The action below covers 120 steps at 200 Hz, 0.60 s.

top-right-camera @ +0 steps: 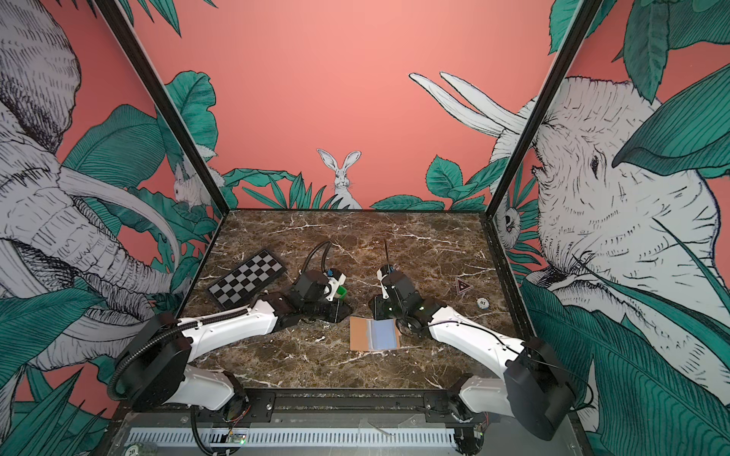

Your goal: Put the credit cards into the card holder

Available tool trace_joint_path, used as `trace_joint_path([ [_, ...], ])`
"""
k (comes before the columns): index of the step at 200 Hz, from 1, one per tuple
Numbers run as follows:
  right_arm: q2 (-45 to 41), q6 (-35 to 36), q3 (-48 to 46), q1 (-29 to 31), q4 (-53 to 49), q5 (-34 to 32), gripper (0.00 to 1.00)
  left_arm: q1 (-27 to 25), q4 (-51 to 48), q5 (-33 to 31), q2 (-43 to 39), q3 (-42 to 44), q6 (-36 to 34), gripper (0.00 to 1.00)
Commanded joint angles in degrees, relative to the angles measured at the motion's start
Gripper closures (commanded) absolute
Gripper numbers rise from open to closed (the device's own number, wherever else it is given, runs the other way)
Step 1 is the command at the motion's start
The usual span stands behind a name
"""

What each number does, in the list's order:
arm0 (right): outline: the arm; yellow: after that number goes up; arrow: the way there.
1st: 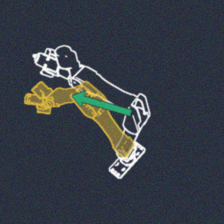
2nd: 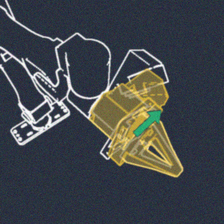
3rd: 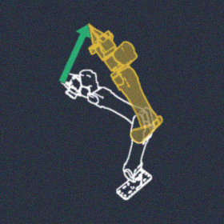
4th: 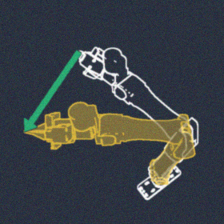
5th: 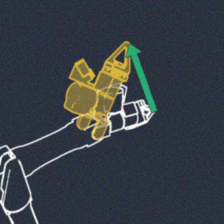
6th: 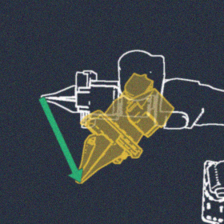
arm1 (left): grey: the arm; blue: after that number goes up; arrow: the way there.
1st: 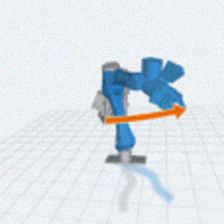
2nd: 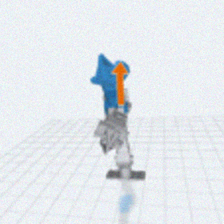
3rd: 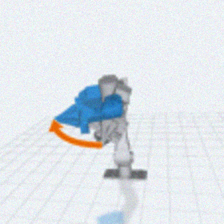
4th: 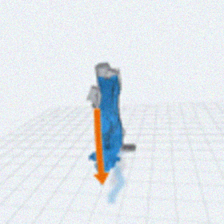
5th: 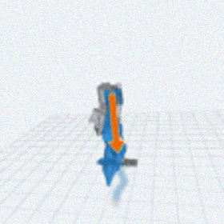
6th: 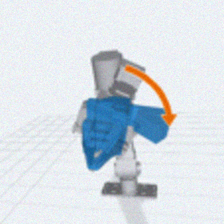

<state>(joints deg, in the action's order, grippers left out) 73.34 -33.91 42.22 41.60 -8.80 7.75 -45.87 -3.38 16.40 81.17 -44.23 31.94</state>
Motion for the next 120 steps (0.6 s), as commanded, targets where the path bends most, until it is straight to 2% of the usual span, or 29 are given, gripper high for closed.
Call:
trace_joint_path([
  [1,1.94,2.86,3.18,0.31,2.61,1.96,0.66,1.86,-3.07,-1.00,-2.19,-1.21,-2.64,0.72],
  [31,3.71,3.02,7.92,0.48,-0.60,2.68,0.62,3.39,-5.98,-0.15,-2.38,-3.38,-2.29,0.70],
  [47,4.90,3.18,8.53,0.72,-0.24,2.76,0.62,3.37,-11.14,-1.87,-1.48,-5.84,-4.94,0.70],
  [73,6.65,3.30,5.94,1.03,4.36,1.88,0.60,3.61,-11.09,-6.25,-1.46,-4.96,-9.75,0.70],
  [94,8.38,-0.40,8.26,1.24,0.01,2.53,0.58,5.35,-18.97,-6.62,-0.06,-8.32,-8.75,0.70],
  [116,8.40,-1.15,8.09,2.17,0.02,1.83,0.58,5.35,-20.55,-8.89,-1.03,-9.48,-10.14,0.69],
  [120,8.40,-1.34,8.27,2.32,-0.33,1.83,0.58,6.88,-21.32,-9.48,-1.21,-9.90,-10.22,0.69],
])
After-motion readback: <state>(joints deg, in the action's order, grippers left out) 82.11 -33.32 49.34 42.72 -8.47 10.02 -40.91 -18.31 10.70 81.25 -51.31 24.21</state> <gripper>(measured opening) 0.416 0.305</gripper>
